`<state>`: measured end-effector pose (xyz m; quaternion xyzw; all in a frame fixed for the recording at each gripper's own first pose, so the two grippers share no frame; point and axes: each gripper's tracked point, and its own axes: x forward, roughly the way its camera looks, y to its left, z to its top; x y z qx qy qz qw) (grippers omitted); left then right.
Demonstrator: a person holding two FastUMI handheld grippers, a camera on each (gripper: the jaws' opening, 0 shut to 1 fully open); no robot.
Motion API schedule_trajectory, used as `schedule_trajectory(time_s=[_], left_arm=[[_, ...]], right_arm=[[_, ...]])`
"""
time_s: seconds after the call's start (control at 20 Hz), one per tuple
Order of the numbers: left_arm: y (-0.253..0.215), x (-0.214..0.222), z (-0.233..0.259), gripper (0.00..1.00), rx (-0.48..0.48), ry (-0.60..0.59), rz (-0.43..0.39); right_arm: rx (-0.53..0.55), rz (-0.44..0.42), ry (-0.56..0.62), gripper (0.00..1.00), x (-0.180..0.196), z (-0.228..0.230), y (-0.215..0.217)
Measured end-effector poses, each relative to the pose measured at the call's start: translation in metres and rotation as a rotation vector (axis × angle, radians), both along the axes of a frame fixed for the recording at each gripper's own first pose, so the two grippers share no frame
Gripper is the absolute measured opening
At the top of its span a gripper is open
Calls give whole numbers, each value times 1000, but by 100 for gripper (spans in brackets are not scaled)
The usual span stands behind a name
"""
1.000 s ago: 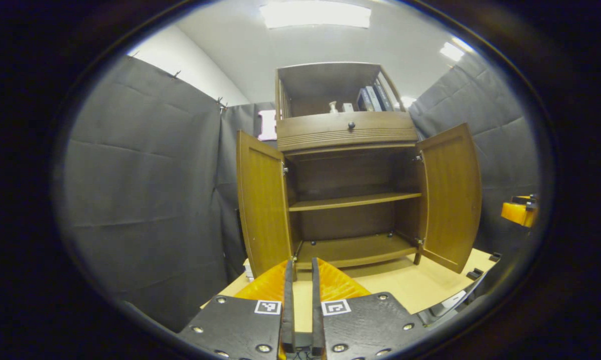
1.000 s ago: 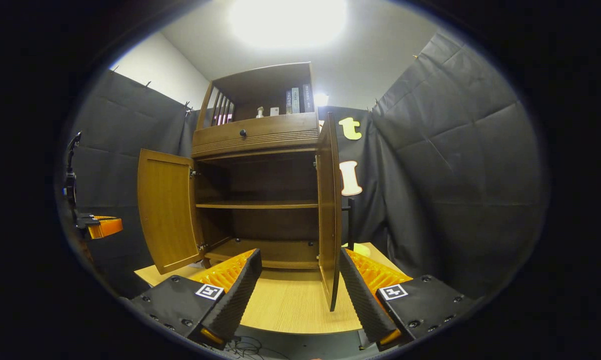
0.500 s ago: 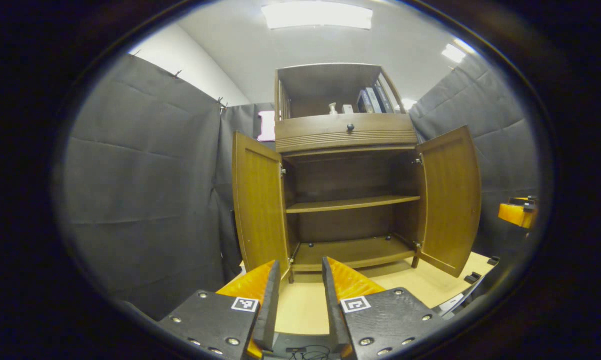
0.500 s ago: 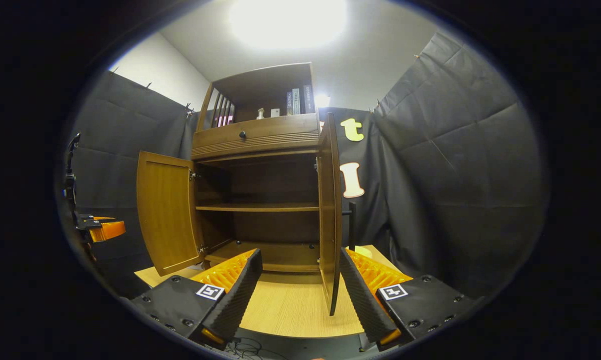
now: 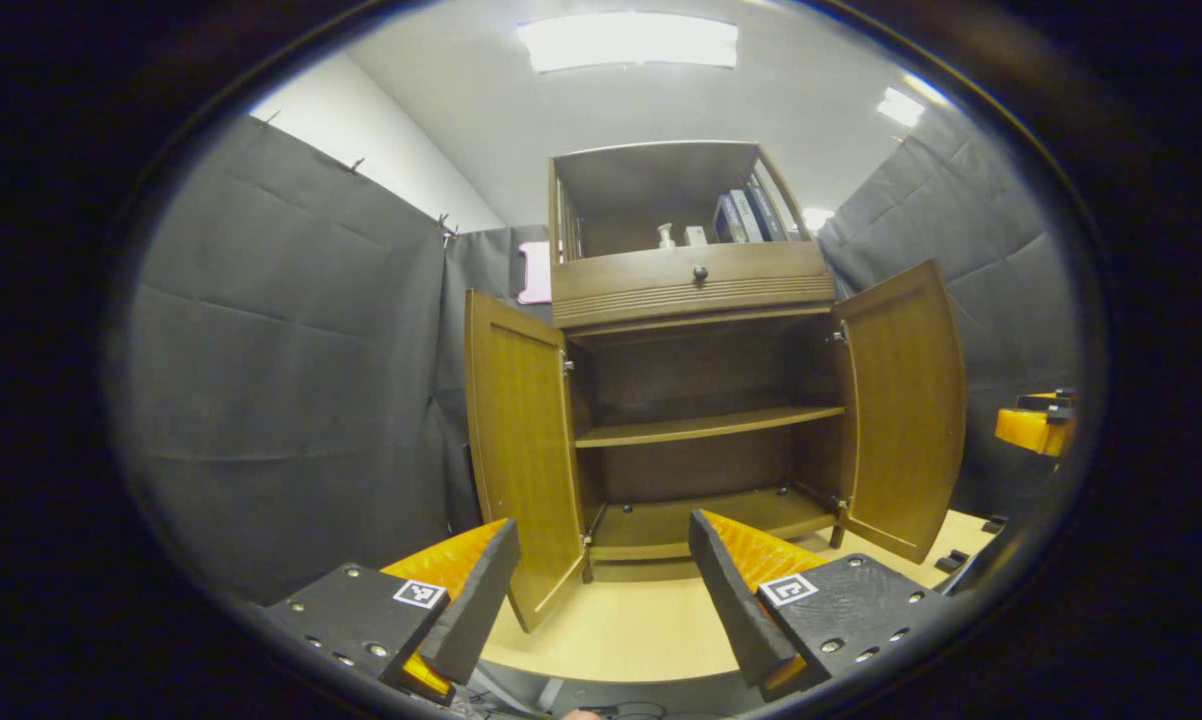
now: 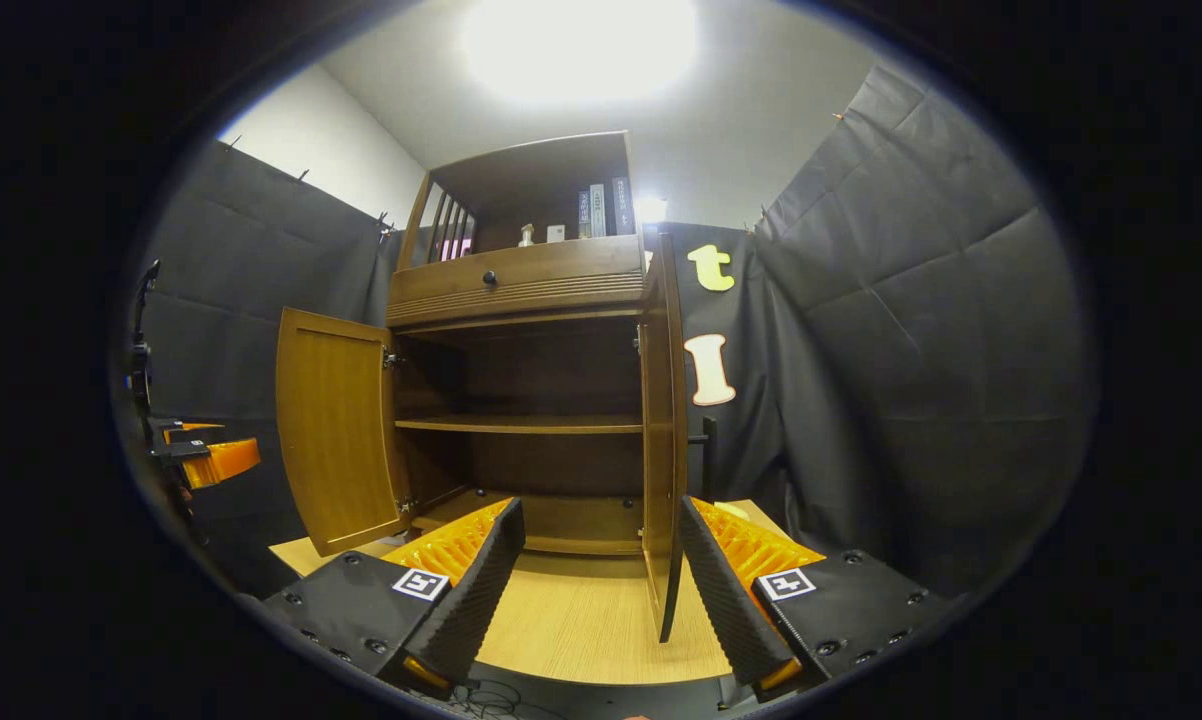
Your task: Open the right door of the double-door shoe cabinet with the right hand, and open the left door with the left hand.
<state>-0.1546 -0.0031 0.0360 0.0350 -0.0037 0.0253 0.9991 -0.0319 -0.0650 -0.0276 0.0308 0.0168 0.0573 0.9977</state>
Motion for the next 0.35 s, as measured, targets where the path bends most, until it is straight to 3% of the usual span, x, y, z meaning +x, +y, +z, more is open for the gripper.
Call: schedule_trajectory(time_s=[0.35], left_arm=[[2,1,-1,99,-13,4,3]], right_arm=[[-14,14,6,94,0,-3,5]])
